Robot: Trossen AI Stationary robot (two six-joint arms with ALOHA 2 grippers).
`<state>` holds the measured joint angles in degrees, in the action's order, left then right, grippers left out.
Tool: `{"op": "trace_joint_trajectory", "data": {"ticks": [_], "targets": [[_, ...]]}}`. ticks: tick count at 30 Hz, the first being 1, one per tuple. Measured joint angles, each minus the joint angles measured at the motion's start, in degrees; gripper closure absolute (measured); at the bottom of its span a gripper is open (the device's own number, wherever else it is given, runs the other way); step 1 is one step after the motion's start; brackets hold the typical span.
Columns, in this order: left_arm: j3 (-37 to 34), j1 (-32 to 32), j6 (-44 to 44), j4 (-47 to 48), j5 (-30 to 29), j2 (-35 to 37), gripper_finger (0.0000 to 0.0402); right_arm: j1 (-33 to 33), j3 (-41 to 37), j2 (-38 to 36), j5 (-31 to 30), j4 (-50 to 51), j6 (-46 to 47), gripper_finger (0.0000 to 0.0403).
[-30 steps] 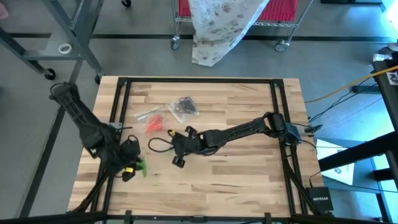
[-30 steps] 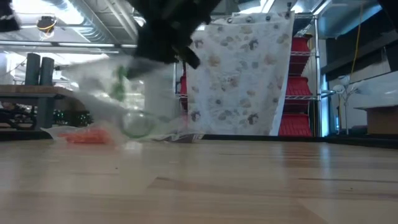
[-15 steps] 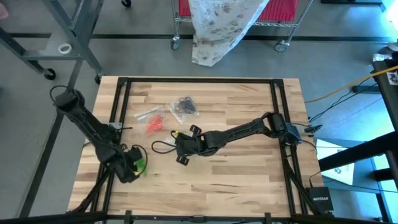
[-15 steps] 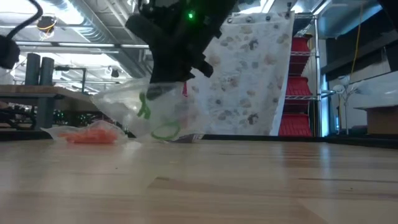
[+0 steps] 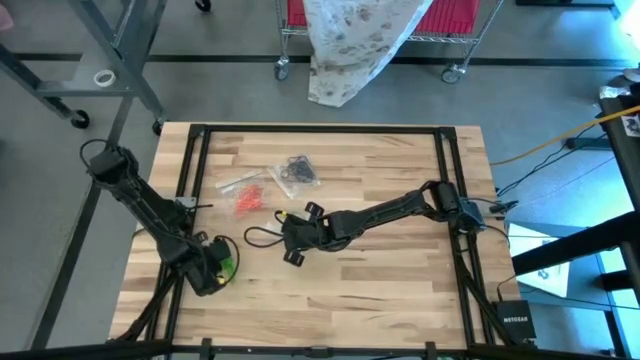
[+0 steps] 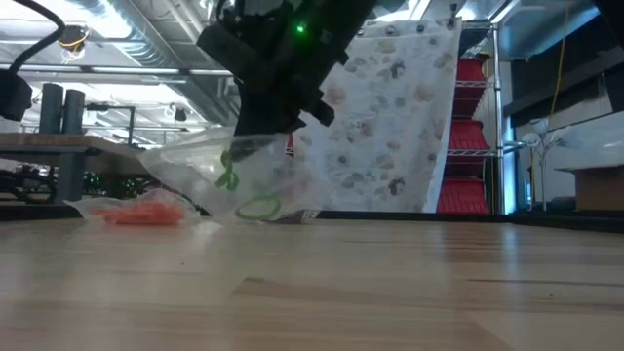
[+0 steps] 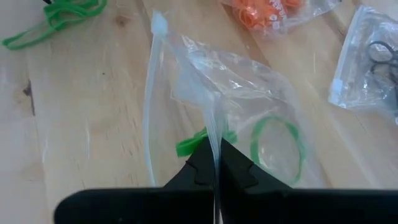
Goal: Sort rubber bands
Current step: Put the green rubber band into the transparent zip bag
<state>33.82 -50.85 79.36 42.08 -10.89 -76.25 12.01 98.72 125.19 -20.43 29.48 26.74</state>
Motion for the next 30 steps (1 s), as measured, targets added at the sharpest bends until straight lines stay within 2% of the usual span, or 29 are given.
{"op": "trace_joint_trajectory", "data": {"ticks": [2, 4, 11, 14, 19, 25, 30], "targets": [[0.19, 0.0, -0.61, 0.44, 0.01, 0.18, 0.0372, 0.0, 0.0, 0.0, -0.02, -0.05, 0.01, 0.0403], [1.72, 0.0, -1.57, 2.23, -0.02, 0.25, 0.0392, 0.0, 0.0, 0.0, -0.02, 0.0, 0.0, 0.0403], [13.73, -0.09, -6.39, 14.01, -1.12, 2.74, 0.0399, 0.0, 0.0, 0.0, 0.57, -0.35, 0.11, 0.0403], [19.24, -0.09, -9.27, 15.58, -5.12, 4.42, 0.0399, 0.0, 0.0, 0.0, 2.22, -2.59, 0.18, 0.0403], [25.83, -0.04, -15.3, 15.68, -15.31, 6.49, 0.0399, 0.0, 0.0, 0.0, 7.17, -8.16, 0.2, 0.0403], [28.44, 0.24, -20.22, 14.57, -25.42, 7.55, 0.0399, 0.0, 0.0, 0.0, 11.53, -12.71, 0.42, 0.0403], [28.44, 2.48, -27.83, 8.89, -27.99, 7.41, 0.0399, -0.04, 0.0, 0.0, 13.92, -16.45, 1.53, 0.0403]]}}
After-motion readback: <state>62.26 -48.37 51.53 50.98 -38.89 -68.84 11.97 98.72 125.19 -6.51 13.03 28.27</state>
